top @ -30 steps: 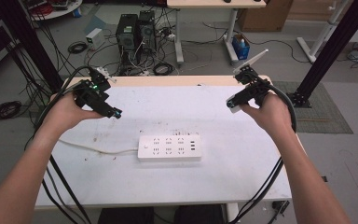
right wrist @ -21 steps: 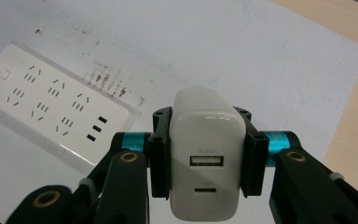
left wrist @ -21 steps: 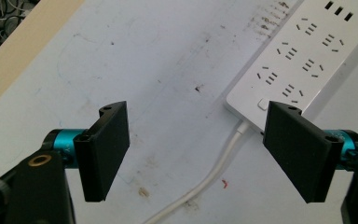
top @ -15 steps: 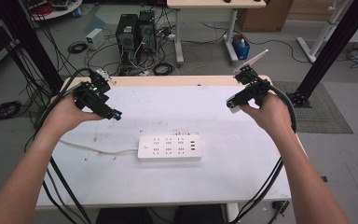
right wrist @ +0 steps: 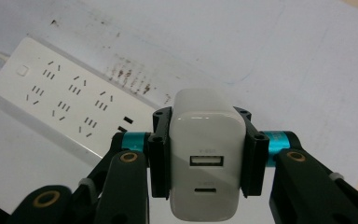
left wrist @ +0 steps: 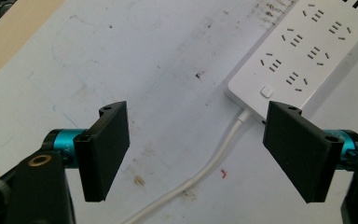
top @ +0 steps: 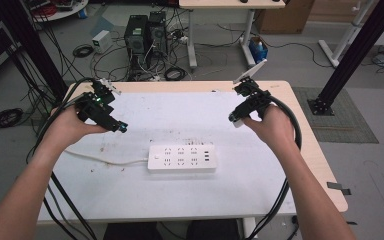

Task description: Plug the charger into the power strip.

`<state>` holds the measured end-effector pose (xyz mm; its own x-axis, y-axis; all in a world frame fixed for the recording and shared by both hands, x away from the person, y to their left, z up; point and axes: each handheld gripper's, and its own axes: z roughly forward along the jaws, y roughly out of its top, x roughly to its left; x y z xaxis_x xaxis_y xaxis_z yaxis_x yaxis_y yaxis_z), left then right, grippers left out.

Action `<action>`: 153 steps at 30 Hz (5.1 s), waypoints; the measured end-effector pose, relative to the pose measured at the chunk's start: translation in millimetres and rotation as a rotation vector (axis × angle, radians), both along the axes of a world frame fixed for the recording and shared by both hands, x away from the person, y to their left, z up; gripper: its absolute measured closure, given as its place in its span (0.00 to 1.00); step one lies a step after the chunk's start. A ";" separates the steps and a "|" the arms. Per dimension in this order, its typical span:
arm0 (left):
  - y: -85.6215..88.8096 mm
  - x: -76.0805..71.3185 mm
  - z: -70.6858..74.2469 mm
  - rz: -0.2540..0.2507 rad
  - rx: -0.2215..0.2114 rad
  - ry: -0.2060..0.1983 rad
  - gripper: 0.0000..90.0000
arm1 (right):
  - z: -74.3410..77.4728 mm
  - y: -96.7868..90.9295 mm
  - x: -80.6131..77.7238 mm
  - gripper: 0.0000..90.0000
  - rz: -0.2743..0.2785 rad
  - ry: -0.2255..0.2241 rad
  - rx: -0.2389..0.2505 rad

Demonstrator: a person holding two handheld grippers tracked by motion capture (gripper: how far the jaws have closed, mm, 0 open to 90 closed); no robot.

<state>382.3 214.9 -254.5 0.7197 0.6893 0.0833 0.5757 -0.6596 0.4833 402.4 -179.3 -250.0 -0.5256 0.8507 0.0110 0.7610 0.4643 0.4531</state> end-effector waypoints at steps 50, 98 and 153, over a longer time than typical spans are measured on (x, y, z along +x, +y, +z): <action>7.2 -19.1 -5.0 -0.007 -0.015 -0.005 0.25 | -85.5 109.8 20.4 0.69 0.711 0.156 -0.168; 5.7 -21.6 -7.7 0.002 -0.009 0.003 0.25 | -112.4 141.4 22.8 0.70 1.054 0.175 -0.371; 1.8 -16.7 -3.9 -0.011 -0.009 -0.002 0.25 | -123.8 139.3 21.0 0.53 1.021 0.163 -0.332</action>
